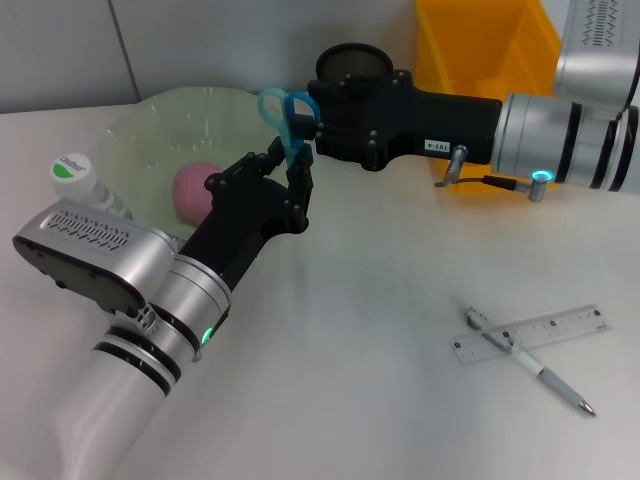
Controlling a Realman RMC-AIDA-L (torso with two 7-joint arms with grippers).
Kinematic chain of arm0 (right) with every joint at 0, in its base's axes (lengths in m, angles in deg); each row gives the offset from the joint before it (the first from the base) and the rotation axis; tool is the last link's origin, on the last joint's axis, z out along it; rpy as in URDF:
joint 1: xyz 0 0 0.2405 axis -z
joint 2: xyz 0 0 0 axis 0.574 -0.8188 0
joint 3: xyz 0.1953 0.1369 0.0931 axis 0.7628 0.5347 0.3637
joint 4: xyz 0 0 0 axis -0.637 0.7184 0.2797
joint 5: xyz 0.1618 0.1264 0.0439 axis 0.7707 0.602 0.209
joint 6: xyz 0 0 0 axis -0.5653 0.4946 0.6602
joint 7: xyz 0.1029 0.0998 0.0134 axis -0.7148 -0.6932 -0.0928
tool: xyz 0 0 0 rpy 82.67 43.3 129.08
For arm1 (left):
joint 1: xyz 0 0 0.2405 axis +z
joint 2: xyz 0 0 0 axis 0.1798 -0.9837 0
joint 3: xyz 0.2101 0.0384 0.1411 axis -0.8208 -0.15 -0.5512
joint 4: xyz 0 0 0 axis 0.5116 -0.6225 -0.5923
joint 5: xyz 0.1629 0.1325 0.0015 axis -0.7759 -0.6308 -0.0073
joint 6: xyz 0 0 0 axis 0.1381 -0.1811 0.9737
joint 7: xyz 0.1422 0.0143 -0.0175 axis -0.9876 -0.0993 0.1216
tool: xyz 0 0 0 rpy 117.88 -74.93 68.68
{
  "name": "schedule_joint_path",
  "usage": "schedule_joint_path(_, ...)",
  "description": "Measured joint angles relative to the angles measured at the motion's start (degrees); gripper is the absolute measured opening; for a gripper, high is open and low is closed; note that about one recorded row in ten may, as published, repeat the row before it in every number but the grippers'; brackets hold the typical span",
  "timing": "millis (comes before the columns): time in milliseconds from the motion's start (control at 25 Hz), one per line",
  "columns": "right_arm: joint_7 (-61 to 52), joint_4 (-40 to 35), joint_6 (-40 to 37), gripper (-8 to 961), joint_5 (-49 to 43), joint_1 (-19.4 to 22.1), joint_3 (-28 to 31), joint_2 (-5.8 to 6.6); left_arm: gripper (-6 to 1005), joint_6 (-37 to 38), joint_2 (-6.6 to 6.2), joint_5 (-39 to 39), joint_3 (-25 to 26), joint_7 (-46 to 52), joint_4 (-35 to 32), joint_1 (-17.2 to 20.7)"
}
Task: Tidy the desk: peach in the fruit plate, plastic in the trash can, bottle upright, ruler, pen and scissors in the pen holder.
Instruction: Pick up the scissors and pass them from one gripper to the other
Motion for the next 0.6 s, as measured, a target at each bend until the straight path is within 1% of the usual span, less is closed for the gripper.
schedule_joint_path(320, 0.0, 0.12, 0.91, 482, 0.0, -0.16, -0.06, 0.0, 294, -2.35, 0.0, -0.3, 1.28, -0.01, -0.4, -0.4)
schedule_joint_path(600, 0.23, 0.19, 1.81, 457, 0.0, -0.48, -0.1, -0.01, 297, -2.15, 0.0, -0.35, 1.33, -0.01, -0.39, -0.55)
